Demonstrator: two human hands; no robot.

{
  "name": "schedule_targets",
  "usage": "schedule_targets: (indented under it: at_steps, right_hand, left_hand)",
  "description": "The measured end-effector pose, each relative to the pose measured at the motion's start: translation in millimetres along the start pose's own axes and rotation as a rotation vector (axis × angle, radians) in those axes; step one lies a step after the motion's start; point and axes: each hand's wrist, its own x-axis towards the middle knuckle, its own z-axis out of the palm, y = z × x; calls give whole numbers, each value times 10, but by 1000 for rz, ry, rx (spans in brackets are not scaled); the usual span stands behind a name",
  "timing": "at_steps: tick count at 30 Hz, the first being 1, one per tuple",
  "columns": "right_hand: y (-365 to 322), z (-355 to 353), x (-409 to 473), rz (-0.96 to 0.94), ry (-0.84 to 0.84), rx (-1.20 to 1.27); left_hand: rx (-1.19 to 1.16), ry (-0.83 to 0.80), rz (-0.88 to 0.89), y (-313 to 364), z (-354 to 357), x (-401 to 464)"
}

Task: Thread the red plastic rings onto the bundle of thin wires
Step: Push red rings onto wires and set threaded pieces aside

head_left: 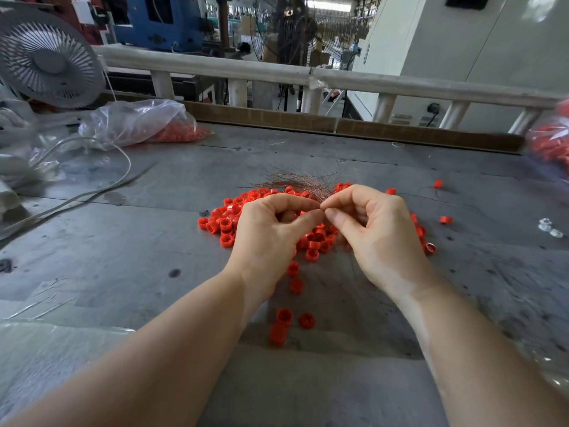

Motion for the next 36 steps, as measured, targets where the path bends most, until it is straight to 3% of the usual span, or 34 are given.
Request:
schedule_targets:
  at_steps: [25, 32, 36]
  right_hand:
    - [7, 14, -39, -61, -21, -192]
    - [-2, 12, -37, -123, 8, -249]
    - [39, -24, -27, -112, 71, -266]
  left_hand:
    - [536, 83, 281, 47, 11, -33]
    - [508, 80, 250, 48, 13, -19]
    - [336, -4, 157, 53, -9, 3]
